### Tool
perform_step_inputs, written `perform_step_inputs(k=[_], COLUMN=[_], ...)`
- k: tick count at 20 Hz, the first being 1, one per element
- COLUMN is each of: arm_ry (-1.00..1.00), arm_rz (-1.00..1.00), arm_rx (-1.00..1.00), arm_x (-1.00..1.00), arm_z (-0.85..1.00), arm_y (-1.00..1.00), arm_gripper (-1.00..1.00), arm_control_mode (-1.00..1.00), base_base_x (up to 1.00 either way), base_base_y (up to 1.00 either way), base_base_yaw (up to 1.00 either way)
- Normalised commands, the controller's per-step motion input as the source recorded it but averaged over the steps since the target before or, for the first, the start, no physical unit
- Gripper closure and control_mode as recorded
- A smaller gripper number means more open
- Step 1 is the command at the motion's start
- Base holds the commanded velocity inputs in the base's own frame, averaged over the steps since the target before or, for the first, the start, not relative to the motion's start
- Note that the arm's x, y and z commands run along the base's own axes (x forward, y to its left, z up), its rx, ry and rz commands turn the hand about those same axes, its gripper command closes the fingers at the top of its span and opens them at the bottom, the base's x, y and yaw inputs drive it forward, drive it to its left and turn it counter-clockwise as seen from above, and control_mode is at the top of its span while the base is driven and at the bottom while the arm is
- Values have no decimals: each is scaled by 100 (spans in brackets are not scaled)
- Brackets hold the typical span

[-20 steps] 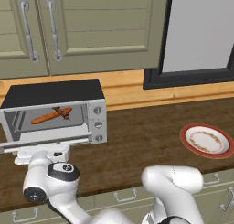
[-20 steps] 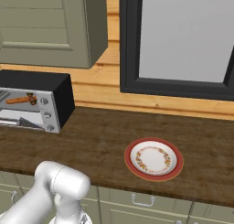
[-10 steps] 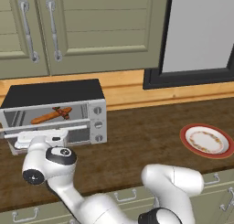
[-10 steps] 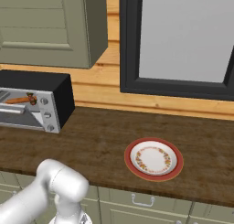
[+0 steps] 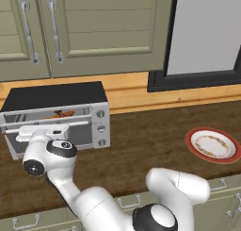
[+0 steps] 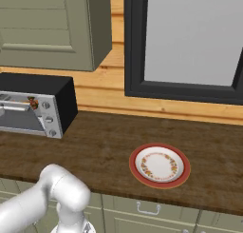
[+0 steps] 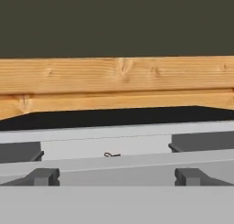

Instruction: Pick up the kebab skewer and baguette bread, and place them inside the toaster oven. Close the toaster oven door and start by setting the timer.

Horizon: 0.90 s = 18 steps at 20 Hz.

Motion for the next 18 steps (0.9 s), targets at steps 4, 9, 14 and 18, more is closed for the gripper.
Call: perform_step_inputs(k=[4,9,14,18], arm_ry=[2,3,5,3], arm_rz=[0,0,0,0], arm_rx=[0,0,0,0], arm_x=[36,36,31,28], arm_z=[0,0,0,0], arm_y=[0,1,1,0], arm_gripper=[-100,-100,-100,-100], arm_control_mode=[-100,-100,-100,-100], base_base_x=[0,0,0,0], base_base_y=[0,0,0,0], base_base_yaw=[0,0,0,0])
